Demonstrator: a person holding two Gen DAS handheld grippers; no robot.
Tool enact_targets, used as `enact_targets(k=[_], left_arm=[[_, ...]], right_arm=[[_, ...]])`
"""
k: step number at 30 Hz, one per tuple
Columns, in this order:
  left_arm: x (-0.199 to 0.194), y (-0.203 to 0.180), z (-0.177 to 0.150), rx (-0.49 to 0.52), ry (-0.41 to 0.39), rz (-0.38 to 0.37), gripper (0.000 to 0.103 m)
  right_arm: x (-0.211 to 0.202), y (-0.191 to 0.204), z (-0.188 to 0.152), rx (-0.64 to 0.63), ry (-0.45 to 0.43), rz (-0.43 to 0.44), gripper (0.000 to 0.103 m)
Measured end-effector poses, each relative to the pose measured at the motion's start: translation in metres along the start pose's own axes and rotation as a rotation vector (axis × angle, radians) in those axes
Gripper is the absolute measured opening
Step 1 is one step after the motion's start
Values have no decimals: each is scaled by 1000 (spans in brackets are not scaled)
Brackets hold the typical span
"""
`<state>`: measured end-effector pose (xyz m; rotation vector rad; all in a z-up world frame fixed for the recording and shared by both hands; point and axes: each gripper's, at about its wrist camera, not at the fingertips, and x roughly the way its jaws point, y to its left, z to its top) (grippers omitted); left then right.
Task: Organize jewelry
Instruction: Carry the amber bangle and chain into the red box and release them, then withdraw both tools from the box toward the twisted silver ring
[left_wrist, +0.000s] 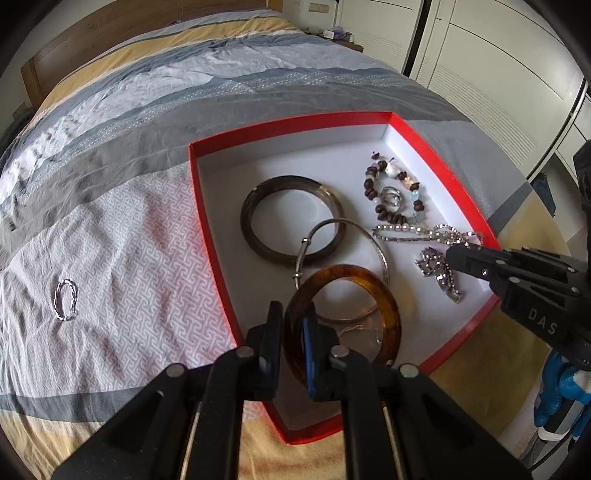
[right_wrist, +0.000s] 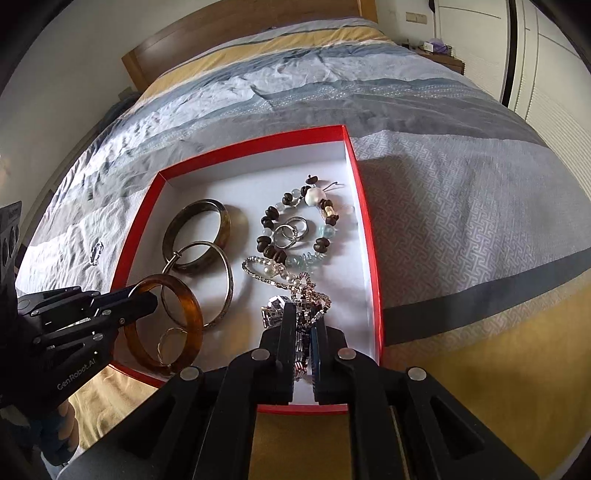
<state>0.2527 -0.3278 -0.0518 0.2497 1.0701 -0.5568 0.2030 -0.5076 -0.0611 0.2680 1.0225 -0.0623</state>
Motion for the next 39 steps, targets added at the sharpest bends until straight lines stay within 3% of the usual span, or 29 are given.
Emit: enact_targets(k=[10, 13, 23, 35, 37, 39], left_arm=[[-20, -1, -2, -13, -4, -35, 14], [-35, -5, -4, -1, -23, -30, 19], [-102, -11, -27, 10, -83, 16, 20], [-177, -24, -96, 19, -138, 93, 20], [-191, -27, -110, 18, -152, 96, 25], [-203, -30, -124, 13, -173, 109, 40]], right_arm=[[-21, -3, -6, 15, -30, -9, 35], [-36, -3, -7, 29, -54, -6, 37], [-104, 5, -29, 44, -133, 7, 40], [-165, 41, -91, 8, -149, 46, 43], [-177, 50, -103, -2, -158, 53, 44], [-188, 59, -114, -11, -167, 58, 46]])
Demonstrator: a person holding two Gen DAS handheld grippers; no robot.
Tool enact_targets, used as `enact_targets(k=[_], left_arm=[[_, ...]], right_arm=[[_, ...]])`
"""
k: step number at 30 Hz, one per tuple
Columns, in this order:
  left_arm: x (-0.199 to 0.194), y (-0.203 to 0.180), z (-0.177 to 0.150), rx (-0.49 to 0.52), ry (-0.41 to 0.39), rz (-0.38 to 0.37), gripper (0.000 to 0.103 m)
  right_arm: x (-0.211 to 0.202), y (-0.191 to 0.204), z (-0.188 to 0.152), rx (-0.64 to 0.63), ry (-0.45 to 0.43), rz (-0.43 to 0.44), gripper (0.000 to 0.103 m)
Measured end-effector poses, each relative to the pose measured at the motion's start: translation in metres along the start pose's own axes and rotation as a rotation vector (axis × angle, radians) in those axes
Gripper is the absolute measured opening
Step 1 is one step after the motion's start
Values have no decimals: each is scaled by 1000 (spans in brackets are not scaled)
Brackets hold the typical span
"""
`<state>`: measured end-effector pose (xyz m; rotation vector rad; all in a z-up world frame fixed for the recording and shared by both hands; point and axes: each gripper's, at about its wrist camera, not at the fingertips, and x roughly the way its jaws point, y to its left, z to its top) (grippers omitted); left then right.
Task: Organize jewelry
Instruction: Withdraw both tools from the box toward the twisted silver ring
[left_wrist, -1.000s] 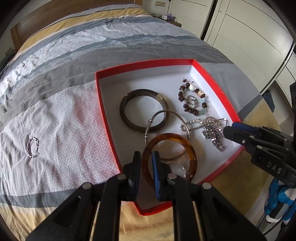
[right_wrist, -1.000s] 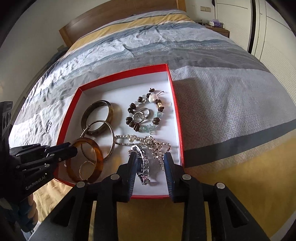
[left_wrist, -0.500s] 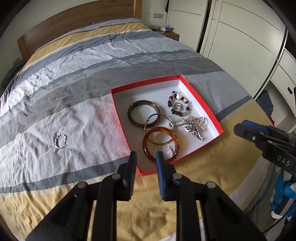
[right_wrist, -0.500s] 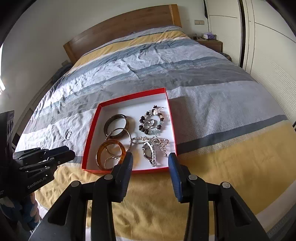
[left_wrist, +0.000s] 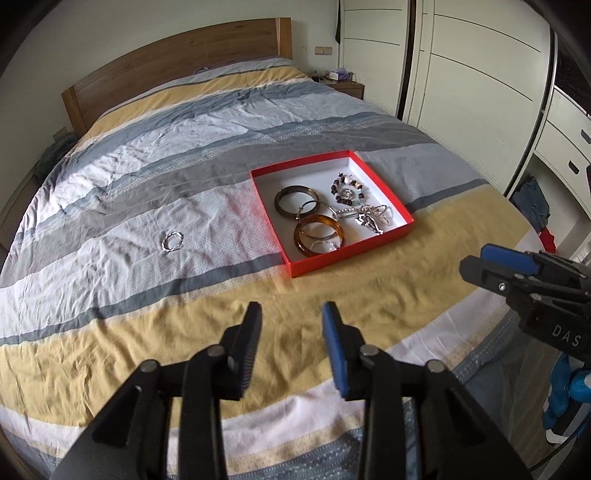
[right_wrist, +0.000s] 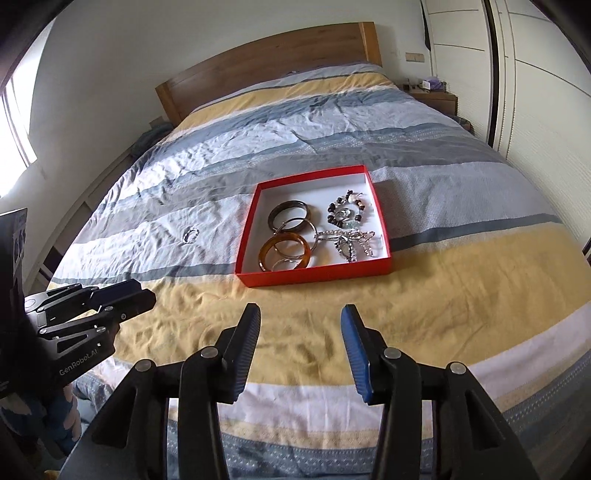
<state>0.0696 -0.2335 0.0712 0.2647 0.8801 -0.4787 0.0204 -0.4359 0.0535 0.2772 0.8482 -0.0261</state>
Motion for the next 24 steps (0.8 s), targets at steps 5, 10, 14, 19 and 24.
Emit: enact_targets(k=[5, 10, 14, 19, 24], left_arm=[[-24, 2, -24, -22, -24, 6, 40], [-35, 15, -39, -42, -41, 25, 40], [-29, 39, -43, -87, -46, 53, 40], [-1, 77, -49, -158, -13, 81, 40], [32, 120, -49, -245, 19, 115, 40]], right_arm=[[-22, 22, -24, -27, -8, 2, 50], [-29, 39, -38, -45, -8, 14, 52], [-24, 47, -36, -58, -11, 28, 52], [-5, 52, -28, -75, -2, 48, 53], [31, 65, -8, -119, 22, 90, 53]])
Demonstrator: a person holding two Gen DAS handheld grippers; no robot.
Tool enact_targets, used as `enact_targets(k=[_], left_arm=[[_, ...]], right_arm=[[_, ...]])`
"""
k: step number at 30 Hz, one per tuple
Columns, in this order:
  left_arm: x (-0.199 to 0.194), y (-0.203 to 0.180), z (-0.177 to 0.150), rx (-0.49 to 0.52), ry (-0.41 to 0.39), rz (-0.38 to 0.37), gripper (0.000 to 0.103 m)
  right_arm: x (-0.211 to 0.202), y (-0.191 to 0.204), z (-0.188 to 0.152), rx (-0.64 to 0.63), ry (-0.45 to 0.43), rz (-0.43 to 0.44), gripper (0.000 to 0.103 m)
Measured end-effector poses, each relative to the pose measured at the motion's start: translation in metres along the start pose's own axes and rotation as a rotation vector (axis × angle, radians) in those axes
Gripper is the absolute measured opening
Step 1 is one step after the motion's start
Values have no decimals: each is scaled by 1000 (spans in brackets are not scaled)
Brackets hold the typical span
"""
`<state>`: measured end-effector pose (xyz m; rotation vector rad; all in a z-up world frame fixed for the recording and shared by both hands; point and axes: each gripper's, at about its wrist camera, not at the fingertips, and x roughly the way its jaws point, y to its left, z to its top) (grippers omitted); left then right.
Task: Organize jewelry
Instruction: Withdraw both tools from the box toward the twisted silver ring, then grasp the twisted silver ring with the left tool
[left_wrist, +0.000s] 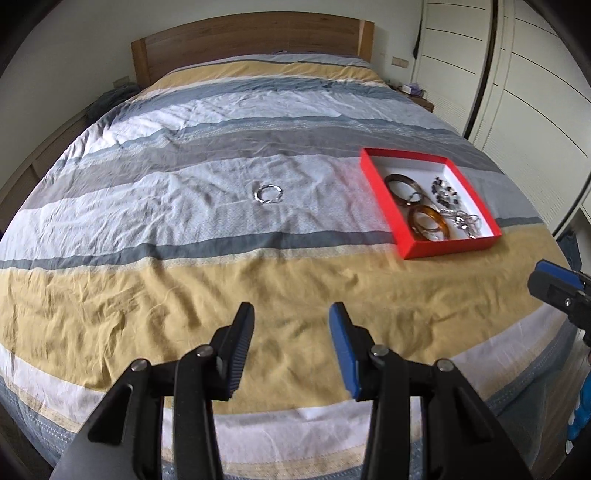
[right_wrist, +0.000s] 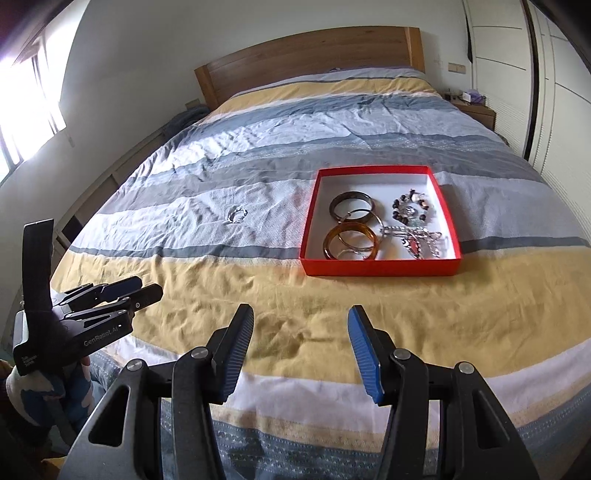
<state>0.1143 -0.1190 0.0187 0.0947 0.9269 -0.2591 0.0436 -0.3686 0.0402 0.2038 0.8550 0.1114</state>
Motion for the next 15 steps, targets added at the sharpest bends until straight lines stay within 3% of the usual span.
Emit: enact_targets(k=[7, 11, 15], left_arm=[[71, 40, 47, -78, 46, -29, 40], [115, 43, 79, -88, 72, -89, 40], [154, 38, 104, -88, 88, -80, 40]], right_arm=[[48, 1, 23, 1, 27, 46, 53], [63, -13, 23, 27, 46, 48, 53], [74, -29, 21, 44, 66, 41, 53]])
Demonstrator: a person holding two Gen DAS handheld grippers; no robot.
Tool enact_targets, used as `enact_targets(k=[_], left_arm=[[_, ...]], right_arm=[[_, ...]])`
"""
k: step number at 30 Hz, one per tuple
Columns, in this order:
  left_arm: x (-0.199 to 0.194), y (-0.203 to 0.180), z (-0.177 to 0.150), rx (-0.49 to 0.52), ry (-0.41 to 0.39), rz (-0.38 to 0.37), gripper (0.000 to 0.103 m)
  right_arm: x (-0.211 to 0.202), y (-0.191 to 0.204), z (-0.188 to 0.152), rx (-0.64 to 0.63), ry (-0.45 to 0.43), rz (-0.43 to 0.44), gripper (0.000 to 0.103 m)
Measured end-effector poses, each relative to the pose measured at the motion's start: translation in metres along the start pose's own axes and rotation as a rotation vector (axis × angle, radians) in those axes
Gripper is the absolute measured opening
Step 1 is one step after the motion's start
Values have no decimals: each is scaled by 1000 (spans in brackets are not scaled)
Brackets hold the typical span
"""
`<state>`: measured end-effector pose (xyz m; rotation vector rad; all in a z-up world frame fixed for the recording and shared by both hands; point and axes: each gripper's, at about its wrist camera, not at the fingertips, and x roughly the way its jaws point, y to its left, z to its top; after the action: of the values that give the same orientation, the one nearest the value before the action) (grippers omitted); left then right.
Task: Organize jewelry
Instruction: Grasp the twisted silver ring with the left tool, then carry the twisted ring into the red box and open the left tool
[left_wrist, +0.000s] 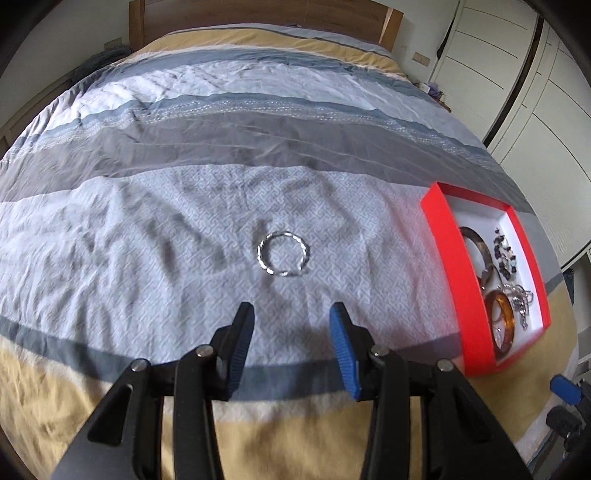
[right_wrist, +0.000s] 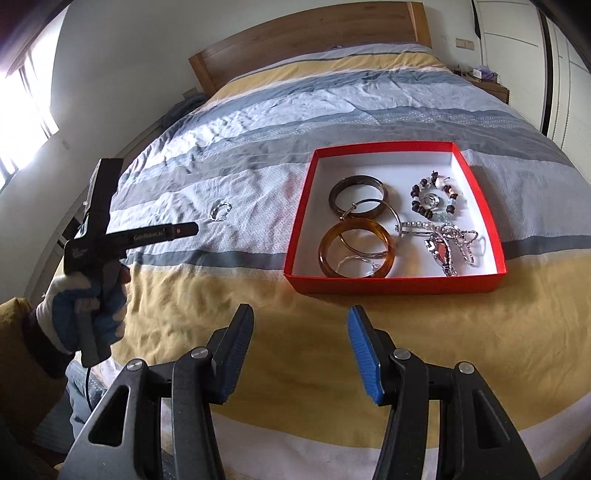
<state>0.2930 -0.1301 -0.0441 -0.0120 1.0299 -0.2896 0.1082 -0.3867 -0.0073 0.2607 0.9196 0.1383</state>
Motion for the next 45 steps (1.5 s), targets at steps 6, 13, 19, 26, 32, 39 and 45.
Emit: enact_targets(k=[6, 13, 19, 26, 32, 39, 45], left_arm=[[39, 0, 20, -22, 17, 44, 40], [57, -7, 27, 3, 11, 61, 39], [43, -17, 23, 30, -28, 56, 36], [-2, -79, 28, 118, -81, -120, 37], [-15, -166, 14, 290, -54, -234, 37], [21, -219, -6, 369, 19, -135, 37], [34, -220, -11, 381, 52, -97, 38]], right_arm=[[1, -24, -2, 33, 5, -10, 53], [3, -45, -6, 68, 8, -26, 53], [1, -56, -10, 96, 8, -28, 53], [-9, -61, -12, 117, -19, -23, 53], [-25, -74, -17, 142, -44, -37, 53], [-40, -93, -27, 184, -65, -56, 53], [-44, -100, -31, 205, -69, -55, 53]])
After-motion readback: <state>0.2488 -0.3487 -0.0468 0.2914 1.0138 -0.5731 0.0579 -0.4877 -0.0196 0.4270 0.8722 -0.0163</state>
